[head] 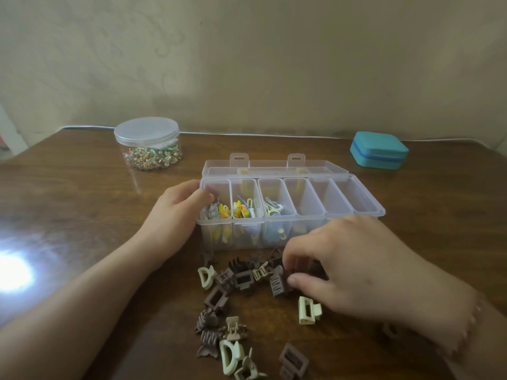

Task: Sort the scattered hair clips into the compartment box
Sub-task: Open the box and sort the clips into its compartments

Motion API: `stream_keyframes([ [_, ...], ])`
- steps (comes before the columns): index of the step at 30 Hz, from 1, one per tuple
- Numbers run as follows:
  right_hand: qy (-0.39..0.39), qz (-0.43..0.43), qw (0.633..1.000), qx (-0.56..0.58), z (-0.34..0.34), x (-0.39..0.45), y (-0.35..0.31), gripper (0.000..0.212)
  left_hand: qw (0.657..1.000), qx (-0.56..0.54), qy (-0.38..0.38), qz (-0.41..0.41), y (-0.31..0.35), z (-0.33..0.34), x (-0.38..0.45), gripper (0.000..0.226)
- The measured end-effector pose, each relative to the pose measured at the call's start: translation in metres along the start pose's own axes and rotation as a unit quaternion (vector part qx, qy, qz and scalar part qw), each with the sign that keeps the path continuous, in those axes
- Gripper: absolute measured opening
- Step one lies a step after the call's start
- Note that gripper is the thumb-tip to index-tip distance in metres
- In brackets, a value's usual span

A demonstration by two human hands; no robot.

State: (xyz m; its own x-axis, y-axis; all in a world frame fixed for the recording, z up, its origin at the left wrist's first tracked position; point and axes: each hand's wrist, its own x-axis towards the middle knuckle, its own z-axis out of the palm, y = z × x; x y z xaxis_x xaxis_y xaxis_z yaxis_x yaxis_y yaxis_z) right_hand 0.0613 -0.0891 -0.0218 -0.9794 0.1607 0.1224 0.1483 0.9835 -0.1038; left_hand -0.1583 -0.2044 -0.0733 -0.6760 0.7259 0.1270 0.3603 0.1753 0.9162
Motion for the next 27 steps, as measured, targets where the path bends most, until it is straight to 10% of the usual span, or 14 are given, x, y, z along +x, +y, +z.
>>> stream_keyframes([
  [9,-0.026,-0.018,0.999,0.0,-0.004,0.0,0.005,0.026,1.0,0.003,-0.003,0.004,-0.001,0.0,0.001,0.041],
  [16,0.249,0.074,0.959,0.114,-0.008,0.004,0.027,0.021,1.0,-0.001,-0.009,0.004,-0.001,-0.001,0.001,0.041],
  [27,0.196,-0.023,0.977,0.083,-0.001,0.004,0.013,0.022,1.0,-0.003,-0.003,0.003,-0.002,0.0,0.002,0.042],
])
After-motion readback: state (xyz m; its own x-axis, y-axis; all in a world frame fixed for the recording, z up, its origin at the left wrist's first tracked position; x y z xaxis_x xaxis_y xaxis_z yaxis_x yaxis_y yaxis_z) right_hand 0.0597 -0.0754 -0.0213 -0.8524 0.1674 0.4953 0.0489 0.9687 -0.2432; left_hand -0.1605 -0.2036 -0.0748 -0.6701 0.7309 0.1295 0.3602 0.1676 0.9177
